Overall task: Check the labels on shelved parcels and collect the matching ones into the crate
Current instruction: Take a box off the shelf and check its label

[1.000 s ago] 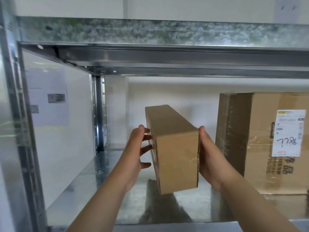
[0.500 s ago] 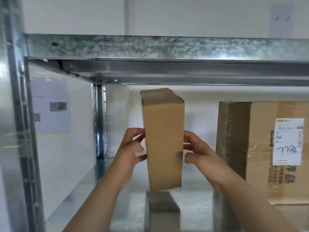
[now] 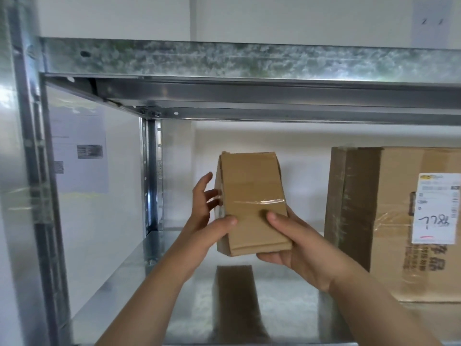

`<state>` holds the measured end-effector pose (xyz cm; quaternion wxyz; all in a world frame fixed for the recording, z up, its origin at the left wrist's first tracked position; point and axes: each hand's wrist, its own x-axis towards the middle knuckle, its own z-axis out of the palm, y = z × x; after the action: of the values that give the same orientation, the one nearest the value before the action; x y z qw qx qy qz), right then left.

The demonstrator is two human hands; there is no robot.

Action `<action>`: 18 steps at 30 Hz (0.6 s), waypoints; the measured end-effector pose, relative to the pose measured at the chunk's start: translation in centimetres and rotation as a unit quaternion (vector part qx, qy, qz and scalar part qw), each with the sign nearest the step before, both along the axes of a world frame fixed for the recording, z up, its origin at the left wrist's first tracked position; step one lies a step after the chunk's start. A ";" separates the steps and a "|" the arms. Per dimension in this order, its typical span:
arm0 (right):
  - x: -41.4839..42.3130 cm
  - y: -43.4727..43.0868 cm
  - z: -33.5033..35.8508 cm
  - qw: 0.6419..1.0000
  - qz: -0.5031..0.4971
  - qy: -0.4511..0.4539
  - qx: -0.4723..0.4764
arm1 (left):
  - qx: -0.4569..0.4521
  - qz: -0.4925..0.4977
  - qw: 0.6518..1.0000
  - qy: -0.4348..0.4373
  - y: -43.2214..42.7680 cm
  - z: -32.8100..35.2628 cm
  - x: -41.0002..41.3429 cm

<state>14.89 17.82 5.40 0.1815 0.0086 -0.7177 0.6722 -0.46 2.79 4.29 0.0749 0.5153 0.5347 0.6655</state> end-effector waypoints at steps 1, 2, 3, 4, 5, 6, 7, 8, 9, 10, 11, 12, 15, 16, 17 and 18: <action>-0.3 0.0 -0.3 1.000 -0.007 0.014 -0.008 | 0.006 -0.012 1.000 0.013 0.1 0.0 0.1; -0.4 -0.2 -0.5 0.999 -0.015 0.027 -0.012 | 0.014 -0.016 1.000 0.019 0.2 -0.1 0.4; -0.6 -0.3 -0.8 0.999 -0.022 0.039 -0.014 | 0.025 -0.008 1.000 0.017 0.4 -0.2 0.7; -0.7 -0.5 -1.0 0.998 -0.030 0.047 -0.011 | 0.034 0.004 0.999 0.010 0.6 -0.4 1.0; -0.9 -0.6 -1.2 0.998 -0.036 0.055 -0.006 | 0.041 0.015 0.999 0.006 0.8 -0.5 1.2; -1.0 -0.8 -1.3 0.997 -0.042 0.060 -0.001 | 0.048 0.022 0.999 0.005 0.9 -0.7 1.4; -1.1 -1.0 -1.5 0.997 -0.047 0.064 0.004 | 0.057 0.027 0.998 0.002 1.0 -0.9 1.6; -1.2 -1.1 -1.6 0.996 -0.054 0.068 0.010 | 0.065 0.030 0.997 -0.004 1.1 -1.1 1.7; -1.3 -1.1 -1.9 0.996 -0.059 0.071 0.014 | 0.070 0.030 0.997 -0.010 1.2 -1.2 1.7; -1.4 -1.3 -2.1 0.995 -0.067 0.074 0.017 | 0.073 0.028 0.997 -0.015 1.2 -1.3 1.9; -1.5 -1.4 -2.3 0.994 -0.071 0.078 0.020 | 0.076 0.026 0.997 -0.018 1.2 -1.3 1.9; -1.6 -1.4 -2.4 0.994 -0.075 0.081 0.022 | 0.079 0.024 0.996 -0.018 1.2 -1.3 2.0; -1.5 -1.1 -2.5 0.993 -0.084 0.076 0.028 | 0.083 0.014 0.996 -0.011 1.2 -1.3 1.8; -1.2 -1.0 -2.3 0.993 -0.085 0.071 0.039 | 0.083 0.009 0.996 -0.016 1.0 -1.3 1.8; -1.0 -0.7 -2.1 0.993 -0.086 0.067 0.049 | 0.087 0.002 0.996 -0.031 0.8 -1.3 1.7; -0.7 -0.5 -1.7 0.992 -0.091 0.066 0.059 | 0.099 -0.006 0.994 -0.055 0.5 -1.2 1.6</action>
<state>14.21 17.28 3.72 0.2884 -0.0021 -0.7400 0.6076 1.12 3.29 3.09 0.0567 0.4857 0.4581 0.7423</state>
